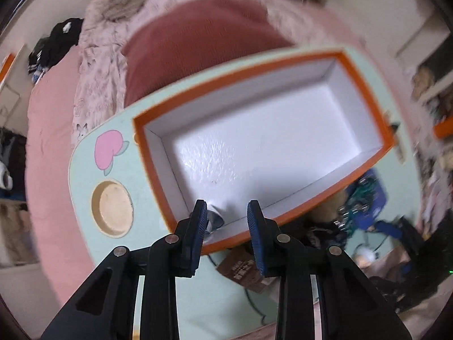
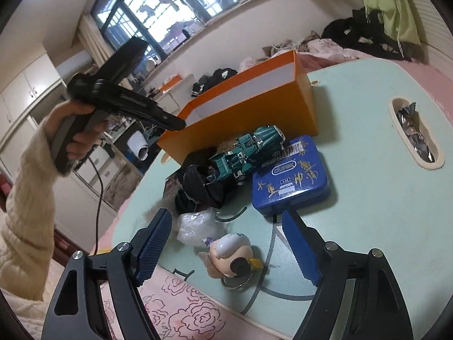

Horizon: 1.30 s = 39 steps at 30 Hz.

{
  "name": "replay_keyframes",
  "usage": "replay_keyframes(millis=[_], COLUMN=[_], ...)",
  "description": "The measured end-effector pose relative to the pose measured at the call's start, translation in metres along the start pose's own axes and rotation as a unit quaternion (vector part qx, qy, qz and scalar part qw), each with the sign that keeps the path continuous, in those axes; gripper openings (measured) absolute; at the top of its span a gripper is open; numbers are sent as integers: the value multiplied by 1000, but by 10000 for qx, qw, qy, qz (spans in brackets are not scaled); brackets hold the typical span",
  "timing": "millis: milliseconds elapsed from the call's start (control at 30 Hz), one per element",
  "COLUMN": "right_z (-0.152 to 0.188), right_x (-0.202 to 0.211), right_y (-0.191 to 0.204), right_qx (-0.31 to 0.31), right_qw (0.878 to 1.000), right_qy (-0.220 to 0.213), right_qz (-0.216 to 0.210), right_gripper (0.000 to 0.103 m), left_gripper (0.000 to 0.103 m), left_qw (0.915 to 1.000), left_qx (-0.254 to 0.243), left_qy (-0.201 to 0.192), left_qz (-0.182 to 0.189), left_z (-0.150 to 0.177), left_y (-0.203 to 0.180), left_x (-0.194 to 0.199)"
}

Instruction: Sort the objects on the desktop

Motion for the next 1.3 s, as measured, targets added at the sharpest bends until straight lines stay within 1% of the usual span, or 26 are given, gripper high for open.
replay_keyframes(millis=[67,100,200,233,267,300,333,367,567,633,733,867,967,1000,1067,1100,1133,1167,1200,1233,1267,1300], right_z=[0,0,0,0,1,1,0,0,1,1,1,0,-8,-13,-31,-43,-59,-70,-87,-100,-116,-126], right_x=[1,1,2,2,2,2,1,1,-2,-1,-2,-4,-1,2,12,15,15,12,5,-4,-21,-36], right_y=[0,0,1,1,0,0,-1,-1,-3,-3,-2,-2,5,10,28,39,54,62,72,78,84,87], right_qx=[-12,-14,-7,-11,-19,-32,-47,-69,-149,-138,-131,-114,3,78,330,507,704,777,766,671,431,267], right_qw=[10000,10000,10000,10000,10000,10000,10000,9999,9998,9998,9999,9999,10000,10000,9994,9985,9965,9952,9941,9935,9911,9874], right_qy=[-10,-21,-34,-35,-35,-33,-32,-32,23,13,19,59,43,29,-10,30,176,310,563,824,1256,1562], right_qz=[-30,-36,-49,-52,-63,-69,-72,-83,-116,-114,-109,-76,24,44,104,227,425,514,520,402,130,-27], right_gripper=[80,80,80,80,80,80,80,80,80,80,80,80,80,80,80,80,80,80,80,80,80,80], left_gripper=[31,31,31,31,30,26,16,10,1,0,0,0,0,0,1,4,22,48,63,79,80,80], left_qw=[9990,9971,9944,9943,9942,9941,9946,9951,9959,9962,9975,9966,9900,9849,9756,9699,9666,9634,9581,9526,9459,9411], left_qx=[-5,-17,26,48,65,65,67,57,36,37,44,-41,-226,-281,-290,-156,-19,122,383,619,885,1145], left_qy=[307,548,861,881,902,940,964,965,880,826,636,62,-490,-756,-1141,-1441,-1633,-1794,-2065,-2315,-2570,-2690], left_qz=[-338,-519,-611,-600,-581,-542,-392,-215,202,269,318,823,1305,1533,1855,1956,1977,1987,1949,1872,1771,1699], left_z=[-4,-6,-12,-12,-13,-14,-13,-13,-15,-15,-14,-8,11,16,34,48,60,67,78,84,94,104], left_y=[2,3,6,6,6,5,4,1,-3,-6,-9,-14,-21,-21,-15,-6,2,10,19,28,33,42], left_x=[-10,-17,-29,-33,-36,-41,-44,-47,-44,-45,-39,-4,31,47,65,71,70,67,62,56,49,34])
Point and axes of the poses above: each gripper's, at about its wrist camera, not at the fingertips, and x roughly against the way its jaws point, y to its left, z to its underside, the point moved 8 cm from there along -x, roughly the way its jaws point, and after that the axes turned 15 degrees about y, right-handed, at the moved point
